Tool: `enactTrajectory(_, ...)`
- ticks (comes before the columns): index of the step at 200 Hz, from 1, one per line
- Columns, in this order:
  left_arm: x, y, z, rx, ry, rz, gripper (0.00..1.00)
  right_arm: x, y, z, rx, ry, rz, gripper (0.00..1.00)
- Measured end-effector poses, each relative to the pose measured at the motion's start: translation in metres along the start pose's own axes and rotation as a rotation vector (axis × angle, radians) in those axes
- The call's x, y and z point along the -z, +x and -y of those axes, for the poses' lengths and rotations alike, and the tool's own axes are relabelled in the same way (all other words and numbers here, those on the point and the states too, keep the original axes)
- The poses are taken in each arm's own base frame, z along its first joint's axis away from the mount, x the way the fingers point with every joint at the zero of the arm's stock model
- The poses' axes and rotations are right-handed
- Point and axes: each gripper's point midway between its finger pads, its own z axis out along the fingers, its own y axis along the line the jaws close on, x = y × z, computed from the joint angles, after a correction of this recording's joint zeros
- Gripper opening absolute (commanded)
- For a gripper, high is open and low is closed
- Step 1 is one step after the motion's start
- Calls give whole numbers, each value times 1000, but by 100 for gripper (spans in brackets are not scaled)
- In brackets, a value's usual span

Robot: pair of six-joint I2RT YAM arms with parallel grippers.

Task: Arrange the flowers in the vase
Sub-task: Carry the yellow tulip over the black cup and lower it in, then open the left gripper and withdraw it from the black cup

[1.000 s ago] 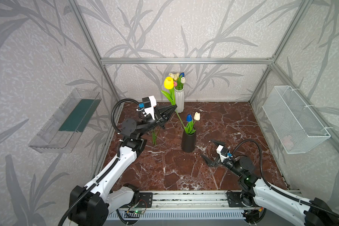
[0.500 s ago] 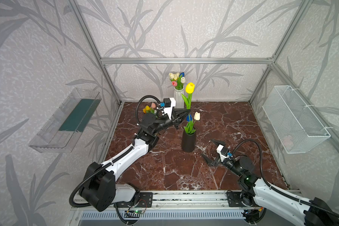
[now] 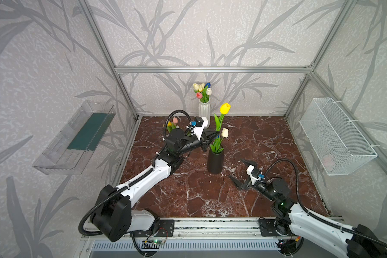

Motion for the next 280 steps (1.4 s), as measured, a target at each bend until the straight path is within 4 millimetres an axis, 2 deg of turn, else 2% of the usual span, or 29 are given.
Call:
enactTrajectory(92,1,19,-5,-12,-31,-51,0,1,-3,0,2,1,10,99)
enactTrajectory(122,3,34,-6,-1,-34,-79,18,1,-2,0,1,0,6,99)
enactTrajectory(150,6,43,-7,1,-49,-99,20,0,0,0,0,-1,0,99)
enactTrajectory(181,10,42,-7,-11,-65,-107,23,-1,4,-1,-3,-3,-13,99)
enactTrajectory(222,23,30,-11,-60,-139,-96,23,-1,5,-1,-4,-3,-19,99)
enactTrajectory(250,36,18,-36,-78,-280,-76,25,-1,5,-1,-4,-6,-19,99)
enactTrajectory(255,39,18,-42,-75,-313,-74,32,-1,5,-1,-4,-7,-19,99)
enactTrajectory(263,46,18,-59,-61,-388,-75,38,-1,5,-1,-4,-8,-18,99)
enactTrajectory(280,67,26,-103,1,-569,-102,40,-1,5,-2,-4,-11,-18,99)
